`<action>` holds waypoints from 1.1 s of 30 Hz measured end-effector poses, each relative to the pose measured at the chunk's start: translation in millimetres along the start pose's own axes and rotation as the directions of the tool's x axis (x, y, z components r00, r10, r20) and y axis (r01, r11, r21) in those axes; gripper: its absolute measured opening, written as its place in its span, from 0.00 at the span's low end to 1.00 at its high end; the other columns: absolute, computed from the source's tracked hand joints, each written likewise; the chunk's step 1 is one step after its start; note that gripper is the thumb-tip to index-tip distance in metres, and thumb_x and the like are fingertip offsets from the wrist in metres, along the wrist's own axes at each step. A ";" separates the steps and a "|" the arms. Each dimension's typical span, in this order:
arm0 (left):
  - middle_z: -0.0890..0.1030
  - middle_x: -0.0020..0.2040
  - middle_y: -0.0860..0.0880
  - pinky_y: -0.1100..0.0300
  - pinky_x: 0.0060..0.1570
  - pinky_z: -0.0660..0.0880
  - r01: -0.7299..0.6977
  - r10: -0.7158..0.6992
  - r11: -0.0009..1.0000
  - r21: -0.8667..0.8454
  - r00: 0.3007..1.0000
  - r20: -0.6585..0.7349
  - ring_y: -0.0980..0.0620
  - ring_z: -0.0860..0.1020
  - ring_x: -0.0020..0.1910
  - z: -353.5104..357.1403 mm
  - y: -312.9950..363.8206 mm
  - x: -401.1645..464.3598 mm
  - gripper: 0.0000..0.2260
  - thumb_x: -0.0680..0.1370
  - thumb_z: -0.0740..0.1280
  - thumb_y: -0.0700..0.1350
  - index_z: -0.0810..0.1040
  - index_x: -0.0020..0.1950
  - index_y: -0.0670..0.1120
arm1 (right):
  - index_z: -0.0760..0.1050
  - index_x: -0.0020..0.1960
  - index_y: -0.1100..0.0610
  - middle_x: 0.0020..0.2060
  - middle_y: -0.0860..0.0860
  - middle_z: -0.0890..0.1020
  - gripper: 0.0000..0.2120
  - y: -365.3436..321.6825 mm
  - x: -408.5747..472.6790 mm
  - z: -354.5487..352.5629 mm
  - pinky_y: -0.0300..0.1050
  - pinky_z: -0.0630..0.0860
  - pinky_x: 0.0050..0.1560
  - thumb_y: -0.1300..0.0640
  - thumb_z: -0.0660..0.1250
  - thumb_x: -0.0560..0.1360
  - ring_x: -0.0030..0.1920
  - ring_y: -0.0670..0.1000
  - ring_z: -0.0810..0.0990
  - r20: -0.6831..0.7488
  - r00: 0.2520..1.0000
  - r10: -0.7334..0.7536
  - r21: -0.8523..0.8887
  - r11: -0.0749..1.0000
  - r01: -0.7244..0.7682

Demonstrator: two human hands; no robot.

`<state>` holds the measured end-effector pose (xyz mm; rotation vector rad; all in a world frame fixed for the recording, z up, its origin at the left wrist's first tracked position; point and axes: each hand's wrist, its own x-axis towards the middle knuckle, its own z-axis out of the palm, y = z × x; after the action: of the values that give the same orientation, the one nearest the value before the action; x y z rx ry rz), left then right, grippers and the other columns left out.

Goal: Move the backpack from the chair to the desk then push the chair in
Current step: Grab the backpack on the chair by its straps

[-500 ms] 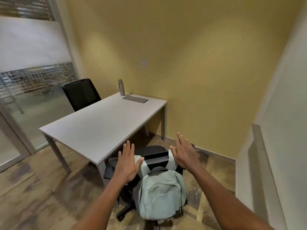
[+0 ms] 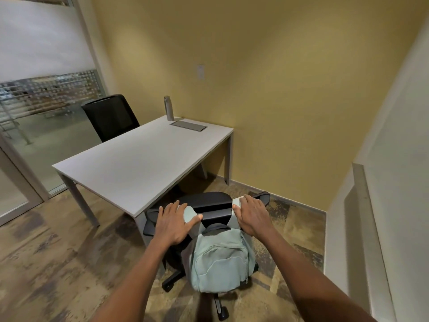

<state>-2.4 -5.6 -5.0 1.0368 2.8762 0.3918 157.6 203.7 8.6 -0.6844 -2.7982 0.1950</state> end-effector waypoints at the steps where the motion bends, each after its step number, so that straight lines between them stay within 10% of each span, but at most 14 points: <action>1: 0.61 0.79 0.45 0.39 0.76 0.47 -0.004 0.004 1.000 0.003 1.000 0.007 0.43 0.59 0.78 -1.5 -2.4 0.5 0.44 0.70 0.43 0.78 0.64 0.76 0.53 | 0.73 0.58 0.58 0.57 0.54 0.78 0.21 -2.5 0.7 -0.3 0.51 0.70 0.63 0.44 0.50 0.83 0.58 0.56 0.76 0.006 1.000 0.017 0.007 1.000 -0.017; 8: 0.56 0.80 0.40 0.42 0.77 0.51 0.005 -0.005 1.000 -0.009 0.998 0.059 0.43 0.54 0.79 -11.9 -25.5 1.2 0.38 0.73 0.48 0.75 0.62 0.77 0.55 | 0.70 0.62 0.57 0.60 0.57 0.77 0.29 -39.0 13.4 -6.8 0.56 0.71 0.60 0.34 0.57 0.77 0.62 0.59 0.73 0.085 0.973 0.217 0.003 0.976 -0.218; 24: 0.57 0.80 0.43 0.42 0.77 0.50 -0.037 0.033 0.998 0.049 0.996 0.078 0.43 0.56 0.78 -18.5 -62.7 17.0 0.43 0.67 0.41 0.79 0.61 0.76 0.59 | 0.66 0.68 0.69 0.65 0.71 0.66 0.20 -80.9 52.2 -27.2 0.57 0.75 0.62 0.63 0.61 0.79 0.64 0.66 0.71 0.218 0.773 0.596 0.012 0.790 -0.613; 33: 0.56 0.81 0.45 0.40 0.77 0.48 -0.016 0.013 0.997 0.079 0.999 0.045 0.43 0.54 0.79 -13.4 -62.3 23.6 0.43 0.67 0.38 0.79 0.62 0.76 0.61 | 0.79 0.54 0.65 0.54 0.61 0.81 0.11 -33.3 50.1 -45.5 0.48 0.75 0.46 0.63 0.59 0.79 0.54 0.60 0.80 0.195 0.760 0.620 0.141 0.749 -0.648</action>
<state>-61.1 -39.7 -7.3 1.0650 2.8681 0.2536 112.7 201.0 69.2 -1.6067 -2.4876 0.6623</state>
